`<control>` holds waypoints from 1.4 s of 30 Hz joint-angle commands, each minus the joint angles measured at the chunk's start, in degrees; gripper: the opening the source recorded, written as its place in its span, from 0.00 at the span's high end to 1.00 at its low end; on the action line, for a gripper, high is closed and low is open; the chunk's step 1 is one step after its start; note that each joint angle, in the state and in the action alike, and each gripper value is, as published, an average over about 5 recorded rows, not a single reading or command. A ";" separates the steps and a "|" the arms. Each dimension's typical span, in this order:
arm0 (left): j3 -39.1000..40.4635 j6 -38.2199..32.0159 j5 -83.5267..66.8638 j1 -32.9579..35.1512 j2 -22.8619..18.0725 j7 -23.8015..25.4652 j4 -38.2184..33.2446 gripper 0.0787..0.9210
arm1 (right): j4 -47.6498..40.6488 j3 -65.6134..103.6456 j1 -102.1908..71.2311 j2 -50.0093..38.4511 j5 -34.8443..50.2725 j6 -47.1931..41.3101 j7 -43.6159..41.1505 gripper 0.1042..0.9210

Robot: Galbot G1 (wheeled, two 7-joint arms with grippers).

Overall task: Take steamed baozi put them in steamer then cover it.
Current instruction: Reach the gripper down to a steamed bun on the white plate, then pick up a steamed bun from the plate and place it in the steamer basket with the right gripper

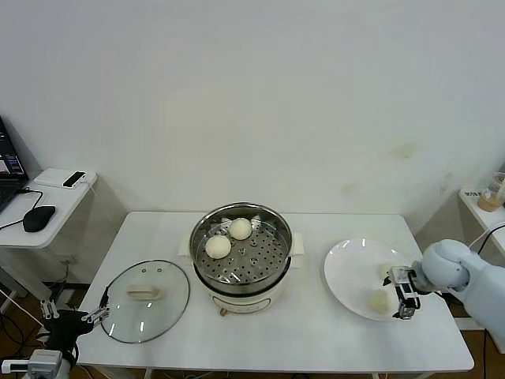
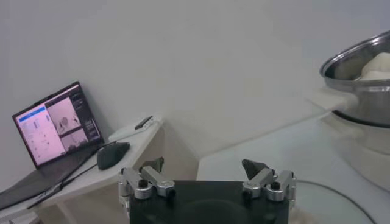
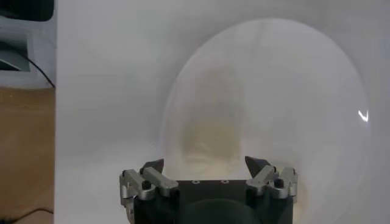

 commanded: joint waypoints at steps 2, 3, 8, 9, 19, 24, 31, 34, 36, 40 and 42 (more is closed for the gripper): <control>0.02 -0.01 0.01 -0.09 0.04 -0.01 0.31 0.12 | -3.04 -1.67 1.96 2.67 -0.24 -0.93 0.45 0.12; 0.05 -0.01 0.01 -0.11 0.03 -0.01 0.32 0.12 | -3.04 -1.71 2.06 2.73 -0.21 -1.13 0.44 0.13; 0.13 -0.02 0.01 -0.26 0.02 -0.02 0.42 0.12 | -2.87 -2.21 2.40 2.85 -0.41 -2.20 0.17 0.20; 0.14 -0.02 0.01 -0.27 0.00 -0.02 0.43 0.12 | -2.82 -2.35 2.46 2.82 -0.52 -2.41 0.13 0.22; 0.24 -0.02 0.05 -0.17 -0.29 -0.07 0.29 0.12 | -1.72 -2.63 3.42 1.77 0.52 -3.58 -1.22 0.35; 0.23 -0.04 0.04 -0.14 -0.42 -0.10 0.06 0.12 | -1.18 -2.63 4.07 1.15 1.01 -3.78 -2.10 0.39; 0.25 -0.05 0.01 -0.02 -0.49 -0.15 -0.35 0.12 | 0.11 -2.49 4.83 0.00 2.30 -4.18 -2.73 0.43; 0.29 -0.06 0.00 -0.03 -0.52 -0.17 -0.49 0.12 | 0.48 -2.48 4.77 -0.34 2.35 -4.21 -2.71 0.45; 0.30 -0.06 -0.01 0.00 -0.51 -0.18 -0.60 0.12 | 0.80 -2.66 5.46 -0.59 2.58 -4.18 -2.70 0.47; 0.23 -0.06 -0.05 0.13 -0.40 -0.18 -0.75 0.12 | 1.86 -4.81 10.17 -1.31 3.80 -4.09 -2.81 0.49; 0.17 -0.05 -0.08 0.14 -0.32 -0.18 -0.80 0.12 | 2.60 -7.20 14.25 -1.67 4.82 -4.05 -2.95 0.49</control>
